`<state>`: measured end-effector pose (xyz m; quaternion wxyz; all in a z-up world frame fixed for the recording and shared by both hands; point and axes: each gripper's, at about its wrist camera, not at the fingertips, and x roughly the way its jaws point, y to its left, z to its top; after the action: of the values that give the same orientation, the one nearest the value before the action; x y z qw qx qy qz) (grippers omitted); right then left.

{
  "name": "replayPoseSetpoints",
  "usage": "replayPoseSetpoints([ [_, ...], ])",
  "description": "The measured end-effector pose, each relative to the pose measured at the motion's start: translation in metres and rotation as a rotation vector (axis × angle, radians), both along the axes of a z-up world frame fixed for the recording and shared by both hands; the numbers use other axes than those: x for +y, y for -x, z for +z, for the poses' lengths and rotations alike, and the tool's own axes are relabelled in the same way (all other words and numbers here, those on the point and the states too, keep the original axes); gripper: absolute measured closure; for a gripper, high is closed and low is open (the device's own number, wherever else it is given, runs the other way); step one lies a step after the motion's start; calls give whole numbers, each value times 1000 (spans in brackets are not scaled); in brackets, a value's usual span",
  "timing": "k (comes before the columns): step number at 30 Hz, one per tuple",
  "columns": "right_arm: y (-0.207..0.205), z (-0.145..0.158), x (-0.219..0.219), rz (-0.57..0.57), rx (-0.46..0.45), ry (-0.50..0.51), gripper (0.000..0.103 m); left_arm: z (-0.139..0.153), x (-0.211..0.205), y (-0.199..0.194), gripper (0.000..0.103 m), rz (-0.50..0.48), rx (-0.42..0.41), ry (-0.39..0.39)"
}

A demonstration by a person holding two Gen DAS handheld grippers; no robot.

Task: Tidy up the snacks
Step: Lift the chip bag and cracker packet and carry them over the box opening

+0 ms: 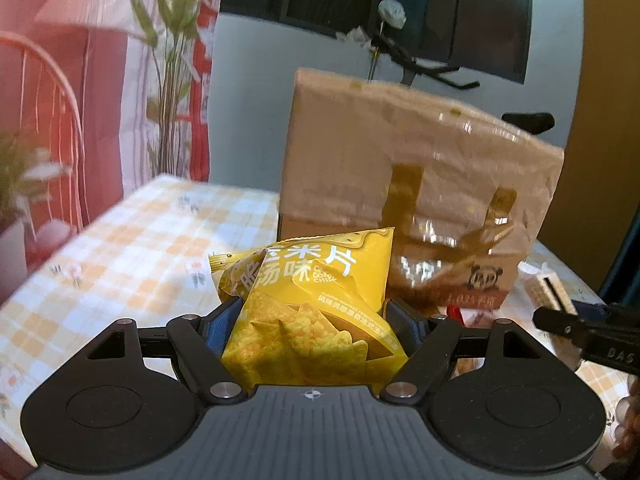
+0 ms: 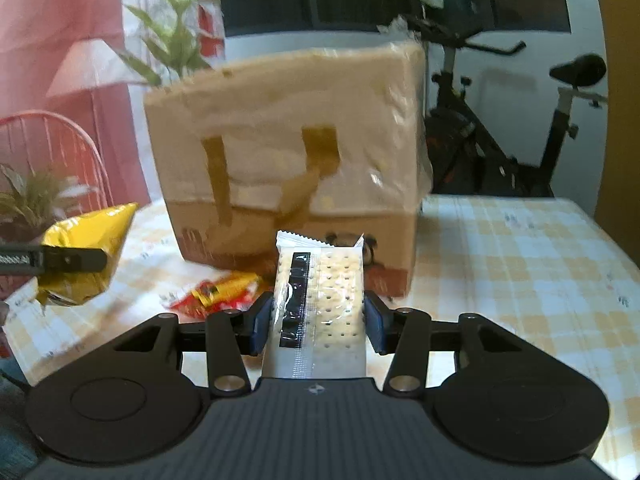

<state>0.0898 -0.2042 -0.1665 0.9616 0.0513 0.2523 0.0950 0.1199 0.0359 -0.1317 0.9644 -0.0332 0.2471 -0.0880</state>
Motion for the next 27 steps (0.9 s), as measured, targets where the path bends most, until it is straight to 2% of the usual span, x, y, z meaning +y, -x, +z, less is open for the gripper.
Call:
replayPoseSetpoints([
  [4,4,19,0,19,-78,13,54,25,6,0,23,1,-82,-2],
  [9,0,50,-6,20,-165,-1,54,69,7,-7,23,-25,-195,-1],
  [12,-7,71,-11,34,-207,-26,54,97,3,-20,23,-53,-236,7],
  [16,-28,99,-15,54,-244,-54,54,126,-7,-49,23,-89,-259,37],
  [19,-48,116,-18,68,-257,-86,54,142,-20,-76,23,-117,-282,24],
  [22,-73,130,-20,70,-266,-103,54,151,-31,-104,23,-135,-288,18],
  [25,-107,138,-19,57,-277,-80,54,156,-43,-135,23,-143,-264,25],
  [27,-134,139,-21,35,-251,-94,54,156,-53,-155,23,-152,-248,3],
])
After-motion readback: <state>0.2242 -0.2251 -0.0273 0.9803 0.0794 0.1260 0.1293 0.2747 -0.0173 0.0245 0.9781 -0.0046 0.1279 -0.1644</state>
